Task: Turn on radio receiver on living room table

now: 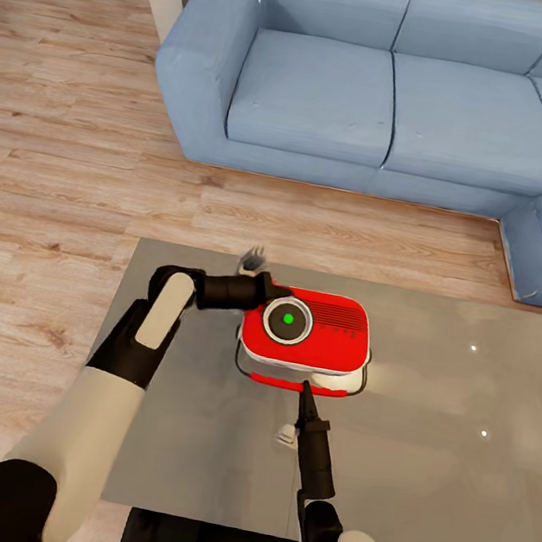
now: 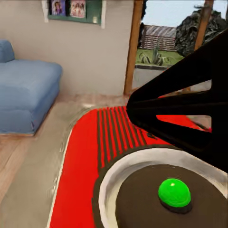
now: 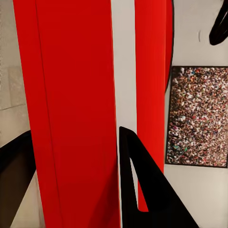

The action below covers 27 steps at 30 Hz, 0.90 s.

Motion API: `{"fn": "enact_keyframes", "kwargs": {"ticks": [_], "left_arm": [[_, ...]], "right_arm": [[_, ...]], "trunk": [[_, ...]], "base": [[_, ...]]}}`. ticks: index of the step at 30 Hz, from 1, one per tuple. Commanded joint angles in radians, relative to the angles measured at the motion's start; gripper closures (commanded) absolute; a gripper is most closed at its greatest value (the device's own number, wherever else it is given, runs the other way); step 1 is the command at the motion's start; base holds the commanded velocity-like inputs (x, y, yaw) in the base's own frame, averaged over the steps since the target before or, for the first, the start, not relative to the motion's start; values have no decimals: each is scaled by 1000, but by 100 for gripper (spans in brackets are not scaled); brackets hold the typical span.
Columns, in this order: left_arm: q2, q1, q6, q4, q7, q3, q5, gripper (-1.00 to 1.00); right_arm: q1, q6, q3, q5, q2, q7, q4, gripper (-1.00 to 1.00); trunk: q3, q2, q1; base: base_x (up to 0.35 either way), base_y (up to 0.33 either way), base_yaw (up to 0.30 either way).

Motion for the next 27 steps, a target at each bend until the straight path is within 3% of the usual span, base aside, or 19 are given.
{"fn": "enact_keyframes", "kwargs": {"ticks": [1, 4, 9, 11, 13, 16, 19, 20, 21, 23, 24, 27], "left_arm": [[0, -4, 1, -46, 0, -1, 20, 100], [0, -7, 6, -120, -2, -1, 41, 100], [0, -8, 10, -144, -2, -7, 46, 100], [0, -8, 11, -143, -3, -9, 46, 100], [1, -8, 11, -141, -3, -9, 46, 100], [10, -8, 11, -134, -4, -8, 41, 100], [25, -8, 11, -132, -5, -7, 40, 100], [29, -8, 11, -131, -5, -7, 40, 100], [33, -8, 11, -127, -5, -6, 40, 100], [35, -8, 11, -117, -5, -6, 39, 100], [35, -8, 10, -114, -5, -6, 38, 100], [40, -8, 9, -81, -6, -6, 35, 100]], "right_arm": [[0, 2, 0, 2, -1, 0, -1, 100], [0, 1, -3, -3, -2, 20, -1, 100], [-1, -6, -13, -6, -8, 88, -3, 100], [-1, -9, -36, -6, -11, 137, -13, 100], [-1, -13, -93, -6, -13, 192, -42, 100], [-1, -21, -286, 4, -34, 524, -301, 100], [-1, -11, -393, 22, -67, 762, -482, 100], [-1, -4, -448, 45, -76, 869, -543, 100], [-1, -2, -486, 64, -80, 930, -571, 100], [-1, -3, -547, 97, -84, 1023, -602, 100], [-2, -3, -557, 102, -84, 1042, -606, 100], [0, 1, -622, 118, -86, 1233, -622, 100]], "trunk": [[0, 0, 0], [0, 0, 0], [0, 0, 0], [0, 0, 0], [0, 0, 0], [0, 0, 0], [0, 0, 0], [0, 0, 0], [0, 0, 0], [0, 0, 0], [0, 0, 0], [0, 0, 0]], "base": [[0, 0, 0], [0, 0, 0], [0, 0, 0], [0, 0, 0], [0, 0, 0], [0, 0, 0], [0, 0, 0], [0, 0, 0], [0, 0, 0], [0, 0, 0], [0, 0, 0], [0, 0, 0]]}}
